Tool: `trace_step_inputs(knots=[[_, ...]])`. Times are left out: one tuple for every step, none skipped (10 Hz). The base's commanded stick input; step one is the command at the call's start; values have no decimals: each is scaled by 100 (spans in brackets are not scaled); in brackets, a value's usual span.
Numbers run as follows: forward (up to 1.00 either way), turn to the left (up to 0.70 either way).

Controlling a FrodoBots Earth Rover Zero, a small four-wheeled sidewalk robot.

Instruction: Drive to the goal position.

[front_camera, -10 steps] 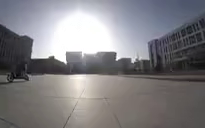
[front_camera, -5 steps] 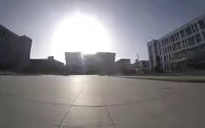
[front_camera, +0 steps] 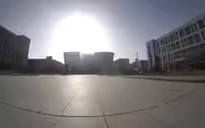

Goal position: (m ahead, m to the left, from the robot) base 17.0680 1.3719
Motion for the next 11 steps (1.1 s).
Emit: trace_step_inputs(knots=[[100,3],[100,3],[100,3],[100,3],[100,3],[100,3],[100,3],[100,3],[100,3],[100,8],[100,28]])
